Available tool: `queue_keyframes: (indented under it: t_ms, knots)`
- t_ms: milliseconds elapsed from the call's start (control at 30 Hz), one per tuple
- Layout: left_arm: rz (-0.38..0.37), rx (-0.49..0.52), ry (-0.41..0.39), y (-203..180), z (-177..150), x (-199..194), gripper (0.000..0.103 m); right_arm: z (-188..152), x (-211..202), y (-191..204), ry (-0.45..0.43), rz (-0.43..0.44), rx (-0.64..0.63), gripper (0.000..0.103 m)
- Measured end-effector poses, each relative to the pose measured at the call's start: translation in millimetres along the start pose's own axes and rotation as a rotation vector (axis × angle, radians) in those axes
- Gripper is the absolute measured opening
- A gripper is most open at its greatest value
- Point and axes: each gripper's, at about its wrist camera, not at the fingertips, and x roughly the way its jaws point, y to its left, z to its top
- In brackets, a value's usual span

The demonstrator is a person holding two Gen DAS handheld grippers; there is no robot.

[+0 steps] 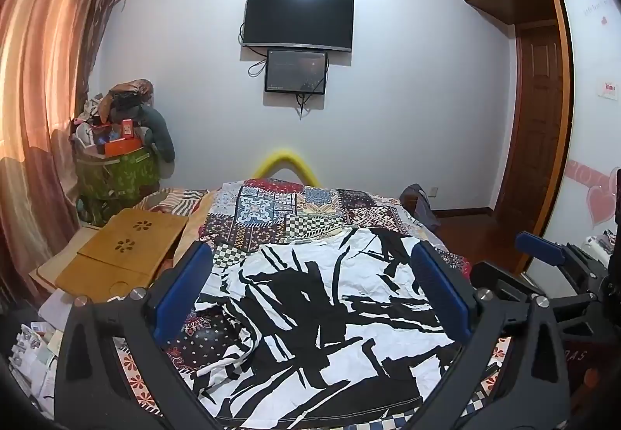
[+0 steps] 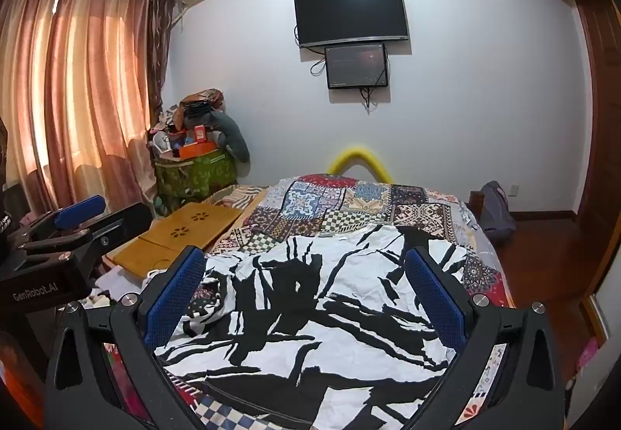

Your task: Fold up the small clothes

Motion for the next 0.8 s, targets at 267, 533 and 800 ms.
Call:
queue_keyframes:
  t_ms: [267, 533, 800]
  knots:
    - [-0.002, 0.006, 0.004, 1.1, -5.7, -1.3, 0.103, -0.3, 0.9, -0.6, 0.007, -0.004, -0.002, 0.103]
    - [-0.004, 0.008, 0.011, -0.5, -5.2, 4.8, 0.103, 1.1, -1.5, -5.7, 0.0, -0.017, 0.013, 0.103]
    - [-0.001, 0.011, 0.012, 0.4, -4.7, 4.9, 0.103, 2.4, -1.9, -7.5, -0.001, -0.017, 0.018, 0.103]
